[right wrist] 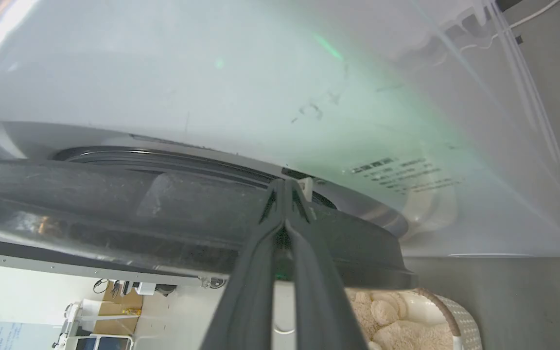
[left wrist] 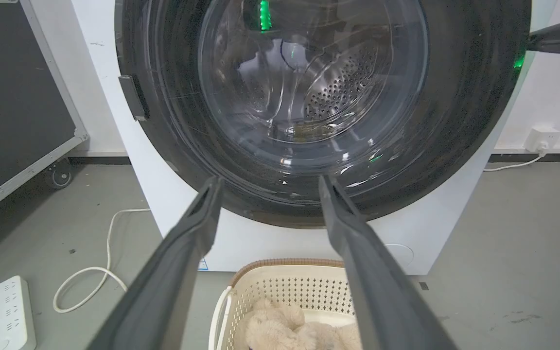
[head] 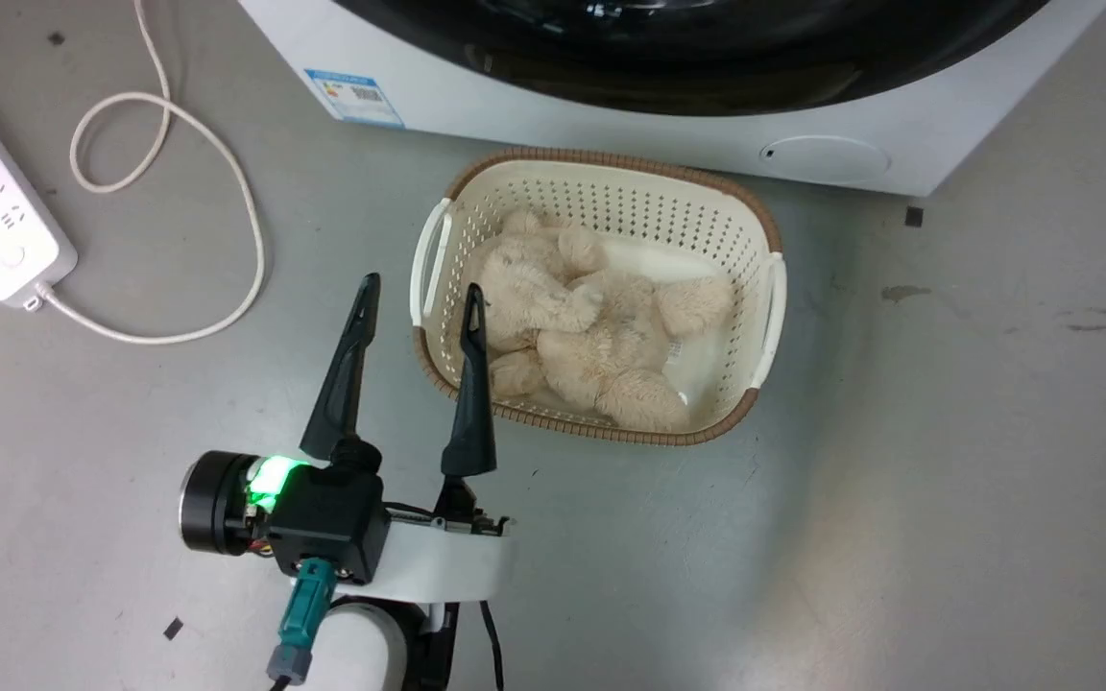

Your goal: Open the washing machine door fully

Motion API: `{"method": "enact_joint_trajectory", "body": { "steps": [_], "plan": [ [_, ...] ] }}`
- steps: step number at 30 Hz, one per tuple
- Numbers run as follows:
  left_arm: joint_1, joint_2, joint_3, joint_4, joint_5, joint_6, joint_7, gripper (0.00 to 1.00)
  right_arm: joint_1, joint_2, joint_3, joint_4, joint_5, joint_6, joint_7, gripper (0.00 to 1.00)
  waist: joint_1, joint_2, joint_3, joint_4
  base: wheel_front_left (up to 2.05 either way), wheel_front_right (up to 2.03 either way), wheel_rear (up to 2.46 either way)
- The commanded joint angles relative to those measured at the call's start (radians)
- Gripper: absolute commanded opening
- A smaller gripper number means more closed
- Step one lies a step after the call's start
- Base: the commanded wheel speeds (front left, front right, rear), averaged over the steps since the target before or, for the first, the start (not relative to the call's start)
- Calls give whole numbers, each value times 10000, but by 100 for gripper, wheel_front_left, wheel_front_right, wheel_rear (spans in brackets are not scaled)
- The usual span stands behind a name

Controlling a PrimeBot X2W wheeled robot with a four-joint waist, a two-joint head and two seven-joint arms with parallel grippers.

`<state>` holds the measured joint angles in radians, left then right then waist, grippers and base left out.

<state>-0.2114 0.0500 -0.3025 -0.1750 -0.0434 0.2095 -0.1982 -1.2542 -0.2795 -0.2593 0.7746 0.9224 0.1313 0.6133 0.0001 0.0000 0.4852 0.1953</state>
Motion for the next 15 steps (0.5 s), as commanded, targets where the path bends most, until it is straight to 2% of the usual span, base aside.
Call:
{"method": "enact_joint_trajectory", "body": {
  "steps": [1, 9, 15],
  "plan": [
    [-199, 3, -101, -83, -40, 84, -120, 100, -464, -122, -119, 280, 277, -3, 181, 0, -1, 0, 92, 63, 0, 0, 0],
    [-393, 3, -396, -126, -119, 272, -288, 100, -1374, -186, -373, 1251, 915, -4, 1244, 0, -1, 0, 381, 191, 0, 0, 0],
    [-500, 3, -529, -110, -176, 391, -413, 100, -1375, -173, -451, 1599, 1332, -4, 2114, 0, -1, 0, 323, 224, 0, 0, 0]
  ]
}}
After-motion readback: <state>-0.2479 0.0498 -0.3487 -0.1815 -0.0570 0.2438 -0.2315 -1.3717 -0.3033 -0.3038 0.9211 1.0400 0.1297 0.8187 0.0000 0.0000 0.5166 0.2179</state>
